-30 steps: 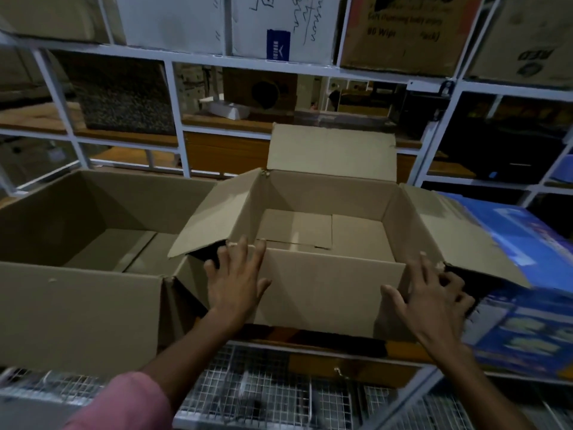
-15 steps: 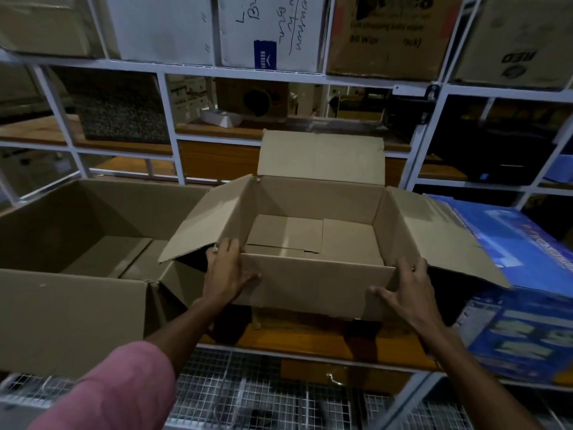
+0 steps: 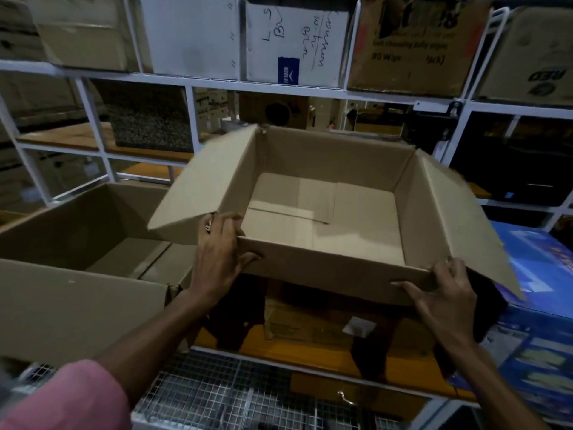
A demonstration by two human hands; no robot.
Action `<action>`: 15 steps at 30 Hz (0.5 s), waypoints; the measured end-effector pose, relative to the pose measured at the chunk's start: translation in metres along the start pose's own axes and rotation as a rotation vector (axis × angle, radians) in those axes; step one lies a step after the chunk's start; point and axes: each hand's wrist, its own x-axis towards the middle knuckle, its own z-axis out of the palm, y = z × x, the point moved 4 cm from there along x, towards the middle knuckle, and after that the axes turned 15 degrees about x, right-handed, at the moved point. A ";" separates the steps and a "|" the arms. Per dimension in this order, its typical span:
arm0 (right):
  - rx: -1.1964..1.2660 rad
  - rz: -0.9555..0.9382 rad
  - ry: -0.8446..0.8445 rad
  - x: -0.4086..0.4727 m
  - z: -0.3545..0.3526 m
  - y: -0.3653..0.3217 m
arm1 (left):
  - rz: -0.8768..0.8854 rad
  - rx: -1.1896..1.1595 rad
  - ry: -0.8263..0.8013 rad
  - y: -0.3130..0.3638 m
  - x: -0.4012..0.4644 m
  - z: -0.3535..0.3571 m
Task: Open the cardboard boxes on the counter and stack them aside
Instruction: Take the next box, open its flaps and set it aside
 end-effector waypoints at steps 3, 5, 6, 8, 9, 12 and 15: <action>0.043 0.014 0.003 0.014 0.016 -0.023 | -0.022 0.049 0.030 -0.027 0.007 -0.022; 0.073 0.007 -0.002 0.023 0.033 -0.040 | -0.016 0.087 0.048 -0.052 0.009 -0.033; 0.083 -0.001 -0.008 0.027 0.043 -0.050 | -0.017 0.102 0.058 -0.065 0.009 -0.038; 0.101 -0.022 -0.017 0.033 0.063 -0.071 | -0.035 0.127 0.085 -0.094 0.007 -0.050; 0.114 -0.033 -0.017 0.037 0.073 -0.082 | -0.047 0.135 0.100 -0.108 0.006 -0.056; 0.153 -0.068 -0.030 0.046 0.106 -0.120 | -0.081 0.156 0.124 -0.153 0.003 -0.073; 0.182 -0.092 -0.050 0.055 0.141 -0.160 | -0.105 0.170 0.123 -0.206 0.003 -0.086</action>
